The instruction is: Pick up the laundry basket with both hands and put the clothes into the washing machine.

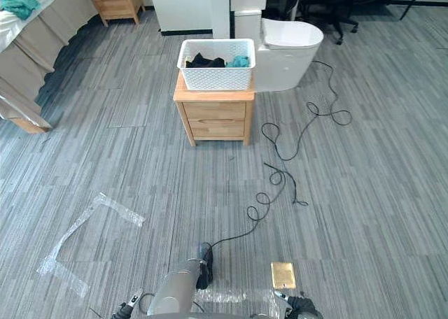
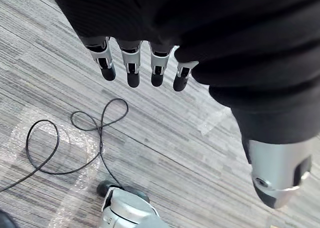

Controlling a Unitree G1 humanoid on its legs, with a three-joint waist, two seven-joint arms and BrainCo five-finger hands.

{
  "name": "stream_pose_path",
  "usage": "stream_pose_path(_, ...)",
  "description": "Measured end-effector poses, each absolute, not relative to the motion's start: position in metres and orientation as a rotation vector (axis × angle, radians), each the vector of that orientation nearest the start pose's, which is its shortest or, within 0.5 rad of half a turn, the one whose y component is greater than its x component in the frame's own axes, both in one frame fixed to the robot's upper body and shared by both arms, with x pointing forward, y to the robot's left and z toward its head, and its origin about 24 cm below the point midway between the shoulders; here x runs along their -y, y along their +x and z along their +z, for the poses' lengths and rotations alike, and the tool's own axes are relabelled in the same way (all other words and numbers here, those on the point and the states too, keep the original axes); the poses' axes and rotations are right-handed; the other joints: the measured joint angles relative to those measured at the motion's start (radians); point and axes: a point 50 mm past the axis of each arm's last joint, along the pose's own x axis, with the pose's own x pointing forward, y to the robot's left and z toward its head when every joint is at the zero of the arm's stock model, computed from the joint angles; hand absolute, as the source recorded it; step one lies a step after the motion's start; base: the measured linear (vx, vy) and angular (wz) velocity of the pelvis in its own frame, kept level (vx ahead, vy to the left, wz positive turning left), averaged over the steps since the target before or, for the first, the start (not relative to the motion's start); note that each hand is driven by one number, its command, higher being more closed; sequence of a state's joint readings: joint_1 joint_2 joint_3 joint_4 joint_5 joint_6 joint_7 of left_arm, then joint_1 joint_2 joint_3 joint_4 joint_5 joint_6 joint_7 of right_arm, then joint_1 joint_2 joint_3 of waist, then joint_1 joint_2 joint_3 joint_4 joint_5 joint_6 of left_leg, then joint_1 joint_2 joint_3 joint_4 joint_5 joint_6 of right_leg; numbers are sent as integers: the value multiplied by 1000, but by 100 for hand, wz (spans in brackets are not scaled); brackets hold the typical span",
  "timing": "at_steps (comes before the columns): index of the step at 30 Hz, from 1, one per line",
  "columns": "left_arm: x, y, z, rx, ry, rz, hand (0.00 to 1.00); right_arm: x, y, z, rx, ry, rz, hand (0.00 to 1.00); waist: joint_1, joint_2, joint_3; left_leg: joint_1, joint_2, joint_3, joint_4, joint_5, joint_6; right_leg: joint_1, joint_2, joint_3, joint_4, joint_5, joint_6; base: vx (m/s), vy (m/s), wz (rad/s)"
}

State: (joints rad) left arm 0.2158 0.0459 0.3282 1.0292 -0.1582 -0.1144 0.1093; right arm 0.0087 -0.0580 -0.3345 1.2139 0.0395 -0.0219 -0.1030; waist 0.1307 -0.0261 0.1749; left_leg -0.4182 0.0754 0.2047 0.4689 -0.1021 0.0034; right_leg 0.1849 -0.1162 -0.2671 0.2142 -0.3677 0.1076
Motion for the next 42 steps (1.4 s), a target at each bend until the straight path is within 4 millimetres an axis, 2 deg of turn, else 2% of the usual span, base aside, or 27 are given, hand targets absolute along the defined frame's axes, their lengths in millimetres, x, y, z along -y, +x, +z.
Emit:
stream_pose_path(1, -224, 39, -162, -1090, -184, 618, 0, 203, 81, -169, -1196, 132, -440, 0, -1, -25, -11, -8, -17, 8, 34, -35, 29, -27, -32, -1, 97, -31, 27, 642, 216, 0)
stream_pose_path(2, -231, 40, -161, -1075, -190, 648, 0, 201, 80, -170, -1194, 163, -446, 0, -7, -42, -15, 4, -29, 8, 88, -94, 45, -130, -91, 5, 373, -10, 56, 653, 205, 18)
stream_pose_path(3, -232, 42, -160, -1069, -194, 649, 0, 203, 83, -169, -1175, 178, -461, 0, -12, -51, -12, 45, -44, 0, 119, -137, 68, -222, -133, 36, 650, 98, 50, 761, 236, 35)
stream_pose_path(4, -233, 44, -160, -1064, -192, 648, 0, 206, 83, -168, -1173, 182, -473, 0, -18, -52, -11, 75, -49, -7, 128, -157, 76, -253, -142, 45, 765, 133, 54, 619, 140, 55)
stream_pose_path(6, -232, 54, -159, -1038, -196, 638, 0, 209, 83, -168, -1169, 172, -475, 0, -27, -31, 2, 250, -60, -39, 79, -174, 96, -312, -150, 24, 980, 118, 22, 670, 97, 53)
stream_pose_path(8, -232, 57, -158, -1027, -197, 635, 0, 209, 91, -165, -1135, 163, -461, 0, -36, -14, 0, 353, -52, -57, -17, -174, 96, -356, -136, -22, 929, 104, -2, 456, 29, 25)
stream_pose_path(11, -232, 72, -155, -982, -200, 622, 0, 208, 103, -162, -1090, 162, -450, 0, -44, -7, 2, 486, -40, -75, -153, -178, 69, -458, -130, -114, 572, 92, -30, 525, -65, 26)
stream_pose_path(12, -230, 78, -154, -970, -203, 615, 0, 209, 105, -161, -1079, 173, -458, 0, -47, -2, 5, 509, -32, -84, -168, -180, 59, -475, -124, -140, 369, 126, -45, 598, -151, 35)
stream_pose_path(13, -229, 83, -153, -959, -203, 608, 0, 210, 107, -160, -1073, 180, -464, 0, -55, 10, 12, 536, -16, -102, -180, -195, 33, -479, -104, -129, 171, 204, -42, 479, -151, 41)
stream_pose_path(15, -231, 88, -151, -945, -197, 608, 0, 209, 109, -160, -1065, 183, -464, 0, -62, 11, 16, 581, 6, -130, -194, -218, -8, -483, -76, -65, -4, 340, -27, 512, -230, 44)
stream_pose_path(17, -232, 88, -151, -942, -194, 610, 0, 208, 108, -160, -1067, 186, -463, 0, -64, 11, 15, 631, 34, -168, -196, -238, -42, -476, -60, -17, 8, 435, -24, 523, -307, 45)
stream_pose_path(19, -228, 92, -151, -933, -209, 607, 0, 208, 109, -160, -1062, 197, -471, 0, -62, 27, 9, 621, 81, -213, -106, -214, -81, -468, -34, -25, 107, 414, -58, 504, -354, 46)
stream_pose_path(20, -220, 92, -153, -935, -238, 608, 0, 212, 109, -159, -1058, 197, -483, 0, -65, 40, 9, 547, 117, -248, 65, -165, -98, -444, -12, -65, 133, 376, -80, 496, -386, 31)
stream_pose_path(21, -216, 89, -154, -941, -275, 634, 0, 212, 109, -159, -1056, 193, -482, 0, -63, 57, 19, 462, 142, -274, 257, -55, -77, -402, 21, -82, 130, 346, -101, 581, -435, 15)
stream_pose_path(22, -215, 86, -155, -950, -279, 637, 0, 211, 109, -159, -1059, 189, -475, 0, -60, 63, 22, 420, 158, -278, 352, 8, -72, -376, 40, -80, 118, 338, -113, 467, -287, -20)
stream_pose_path(24, -219, 72, -157, -977, -284, 666, 0, 207, 111, -160, -1072, 166, -441, 0, -56, 62, 31, 314, 216, -226, 611, -49, -65, -263, 102, -45, 43, 333, -121, 494, -244, -50)
stream_pose_path(25, -220, 71, -157, -978, -289, 674, 0, 206, 111, -160, -1073, 169, -440, 0, -56, 54, 35, 299, 221, -200, 630, -63, -66, -231, 106, -35, 23, 333, -121, 341, -139, -45)
stream_pose_path(29, -223, 74, -155, -946, -336, 710, 0, 207, 115, -158, -1039, 221, -482, 0, -57, 39, 41, 234, 225, -108, 436, -95, -83, -116, 106, 26, -93, 334, -120, 340, -34, -54)
stream_pose_path(31, -234, 94, -141, -813, -350, 743, 0, 213, 126, -151, -955, 244, -514, 0, -60, 46, 39, 224, 219, -102, 125, -89, -91, -114, 92, 47, -109, 335, -115, 230, 173, -32)
stream_pose_path(32, -240, 106, -130, -735, -357, 759, 0, 217, 130, -146, -913, 252, -538, 0, -60, 55, 34, 236, 210, -105, -1, -68, -113, -115, 80, 51, -110, 334, -81, 143, 183, -11)
stream_pose_path(33, -244, 115, -122, -674, -356, 764, 0, 222, 133, -141, -874, 252, -552, 0, -61, 60, 32, 247, 199, -115, -93, -35, -131, -115, 78, 51, -110, 328, -66, 158, 275, -2)
stream_pose_path(34, -249, 129, -103, -554, -351, 773, 0, 234, 141, -130, -792, 253, -592, 0, -58, 74, 28, 258, 188, -141, -197, 56, -135, -114, 76, 55, -110, 315, -35, 191, 308, 11)
stream_pose_path(35, -258, 143, -83, -442, -326, 773, 0, 239, 150, -120, -719, 256, -611, 0, -60, 38, 14, 268, 145, -134, -228, 60, -133, -114, 40, 56, -119, 315, -13, 158, 257, 13)
stream_pose_path(36, -261, 148, -73, -392, -320, 775, 0, 242, 155, -113, -677, 258, -621, 0, -60, 32, 14, 271, 121, -129, -238, 57, -126, -111, 21, 56, -130, 314, -3, 172, 223, 21)
stream_pose_path(37, -264, 158, -56, -305, -310, 778, 0, 250, 169, -98, -584, 267, -649, 0, -59, -2, -1, 281, 90, -118, -237, 58, -100, -94, -10, 56, -161, 327, 20, 142, 224, 7)
stream_pose_path(38, -266, 165, -41, -233, -300, 775, 0, 256, 183, -82, -491, 265, -661, 0, -58, -2, -2, 285, 73, -97, -210, 38, -75, -77, -29, 65, -176, 333, 29, 162, 264, -6)
stream_pose_path(42, -263, 178, -2, -65, -248, 742, 0, 260, 228, -28, -221, 254, -608, 0, -51, 20, -9, 270, 64, -60, -69, -79, -56, -71, -56, 115, -164, 328, 55, 58, 188, -37)
